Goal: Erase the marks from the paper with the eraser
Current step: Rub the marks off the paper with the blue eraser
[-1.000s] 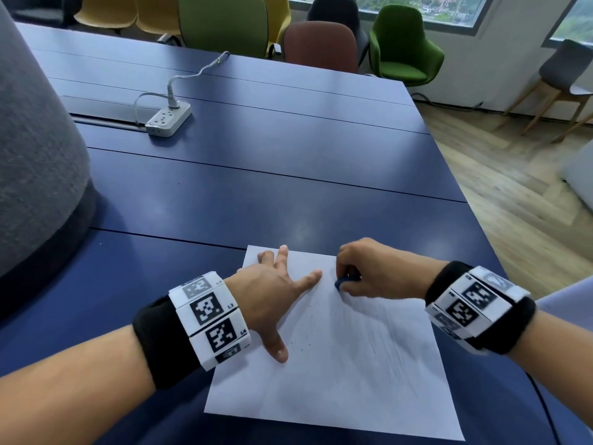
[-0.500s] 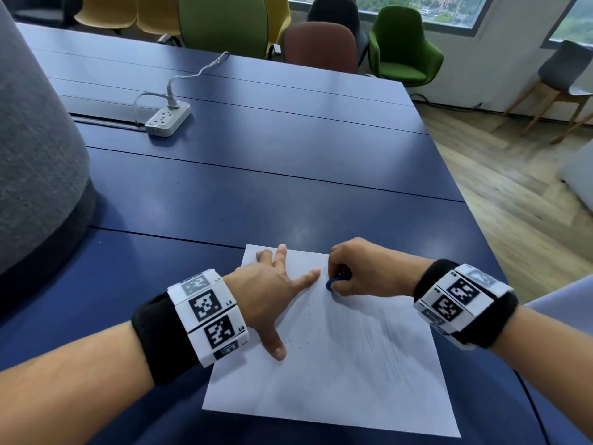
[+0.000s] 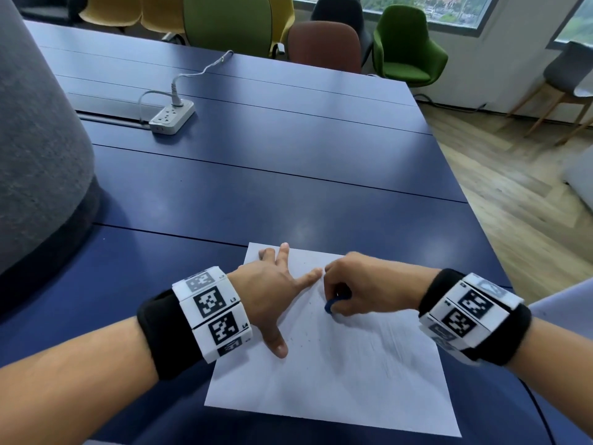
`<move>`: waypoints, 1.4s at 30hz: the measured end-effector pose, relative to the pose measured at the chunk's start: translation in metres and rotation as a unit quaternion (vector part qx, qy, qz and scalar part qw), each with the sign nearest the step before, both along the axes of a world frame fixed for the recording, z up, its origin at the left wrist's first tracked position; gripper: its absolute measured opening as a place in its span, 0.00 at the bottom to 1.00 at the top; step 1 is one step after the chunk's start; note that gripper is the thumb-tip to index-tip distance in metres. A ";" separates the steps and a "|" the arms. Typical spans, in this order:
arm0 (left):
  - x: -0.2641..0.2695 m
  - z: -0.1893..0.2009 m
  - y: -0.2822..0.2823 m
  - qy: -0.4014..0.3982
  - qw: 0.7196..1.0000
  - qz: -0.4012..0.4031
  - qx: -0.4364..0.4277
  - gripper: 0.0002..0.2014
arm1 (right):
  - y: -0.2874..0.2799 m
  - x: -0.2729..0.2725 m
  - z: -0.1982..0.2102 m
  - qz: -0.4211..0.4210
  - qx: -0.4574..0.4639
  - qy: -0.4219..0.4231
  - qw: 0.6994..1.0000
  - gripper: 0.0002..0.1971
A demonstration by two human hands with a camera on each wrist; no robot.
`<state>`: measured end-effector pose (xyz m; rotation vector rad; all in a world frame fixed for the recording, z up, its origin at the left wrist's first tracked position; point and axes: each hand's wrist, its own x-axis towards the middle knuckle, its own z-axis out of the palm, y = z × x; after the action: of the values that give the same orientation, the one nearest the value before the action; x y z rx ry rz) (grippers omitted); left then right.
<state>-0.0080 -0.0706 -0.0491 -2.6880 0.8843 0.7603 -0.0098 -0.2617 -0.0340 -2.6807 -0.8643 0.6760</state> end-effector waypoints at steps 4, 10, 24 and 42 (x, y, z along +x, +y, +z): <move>0.000 0.000 -0.001 0.000 1.000 -0.002 -0.005 0.69 | -0.004 0.006 0.001 -0.044 0.008 -0.026 0.999 0.02; -0.001 0.001 0.000 0.001 1.000 -0.002 0.002 0.68 | -0.003 0.000 0.005 -0.040 -0.003 0.004 0.999 0.04; 0.000 0.000 -0.002 0.003 1.000 -0.002 0.007 0.69 | 0.002 -0.017 0.003 -0.012 -0.006 0.034 0.999 0.03; 0.000 0.000 0.000 -0.002 1.000 -0.003 0.006 0.69 | 0.010 -0.033 0.007 0.018 -0.015 0.083 0.996 0.03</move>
<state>-0.0080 -0.0708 -0.0488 -2.6745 0.8831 0.7577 -0.0433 -0.2522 -0.0267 -2.5941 -0.8676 0.9130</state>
